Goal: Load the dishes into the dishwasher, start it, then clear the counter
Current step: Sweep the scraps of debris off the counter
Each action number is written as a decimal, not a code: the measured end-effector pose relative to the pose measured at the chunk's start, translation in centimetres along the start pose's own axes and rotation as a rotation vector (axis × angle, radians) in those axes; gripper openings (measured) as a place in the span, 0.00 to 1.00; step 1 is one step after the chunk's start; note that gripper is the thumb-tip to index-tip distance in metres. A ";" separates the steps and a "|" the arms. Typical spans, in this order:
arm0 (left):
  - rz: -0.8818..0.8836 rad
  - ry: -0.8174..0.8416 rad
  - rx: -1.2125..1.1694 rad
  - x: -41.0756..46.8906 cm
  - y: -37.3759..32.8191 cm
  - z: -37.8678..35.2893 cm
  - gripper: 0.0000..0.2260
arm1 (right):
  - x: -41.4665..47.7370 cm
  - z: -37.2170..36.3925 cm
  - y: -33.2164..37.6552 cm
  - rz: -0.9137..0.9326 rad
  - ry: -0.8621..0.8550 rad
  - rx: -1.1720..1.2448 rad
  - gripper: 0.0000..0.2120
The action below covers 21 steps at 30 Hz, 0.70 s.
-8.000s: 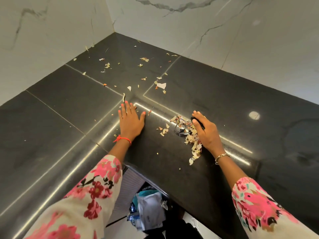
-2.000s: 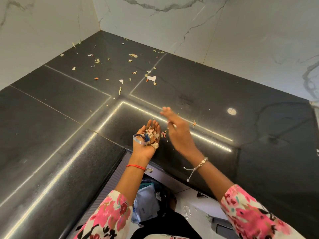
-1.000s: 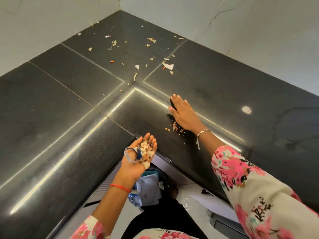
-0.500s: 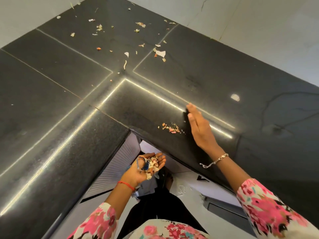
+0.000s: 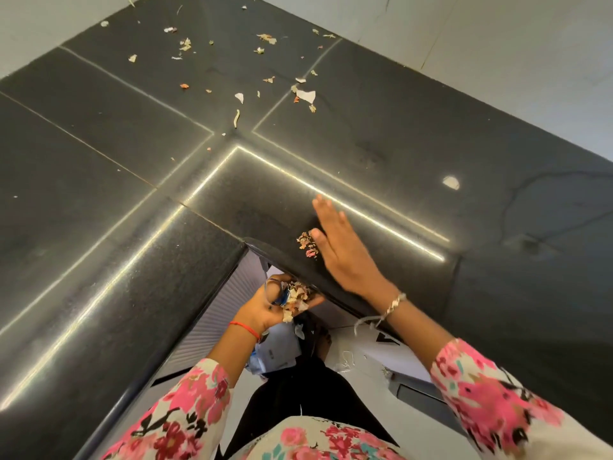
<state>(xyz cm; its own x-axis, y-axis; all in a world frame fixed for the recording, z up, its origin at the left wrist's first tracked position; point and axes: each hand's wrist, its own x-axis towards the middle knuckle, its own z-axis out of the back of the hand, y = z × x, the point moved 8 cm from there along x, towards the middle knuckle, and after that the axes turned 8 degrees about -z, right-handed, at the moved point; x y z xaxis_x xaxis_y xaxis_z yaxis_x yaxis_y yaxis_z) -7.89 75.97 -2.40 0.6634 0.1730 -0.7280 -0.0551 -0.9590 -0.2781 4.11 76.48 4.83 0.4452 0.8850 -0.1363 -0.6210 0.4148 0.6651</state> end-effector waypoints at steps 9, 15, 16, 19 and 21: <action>-0.022 -0.033 -0.035 0.3 -0.7 0.8 0.02 | -1.8 -4.2 1.8 0.279 0.115 -0.547 0.33; -0.061 -0.125 0.037 1.9 -0.9 2.4 0.16 | -3.2 -2.2 1.9 0.105 0.041 0.054 0.25; -0.049 -0.114 0.023 2.1 -0.8 2.6 0.17 | -2.9 -1.5 1.0 0.033 -0.029 -0.017 0.26; -0.069 -0.097 -0.004 2.3 -0.7 2.8 0.20 | -2.9 -2.3 -0.2 -0.019 -0.011 -0.376 0.31; -0.086 -0.045 0.032 2.2 -0.9 2.2 0.18 | -3.5 -3.8 0.5 0.067 0.012 -0.548 0.34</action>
<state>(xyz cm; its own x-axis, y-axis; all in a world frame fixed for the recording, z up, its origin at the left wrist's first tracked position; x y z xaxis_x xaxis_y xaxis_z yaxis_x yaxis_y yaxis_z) -8.05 77.71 -5.10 0.6322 0.2651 -0.7280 -0.0237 -0.9326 -0.3601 -0.25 74.37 2.88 0.3876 0.9144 -0.1168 -0.8941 0.4038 0.1936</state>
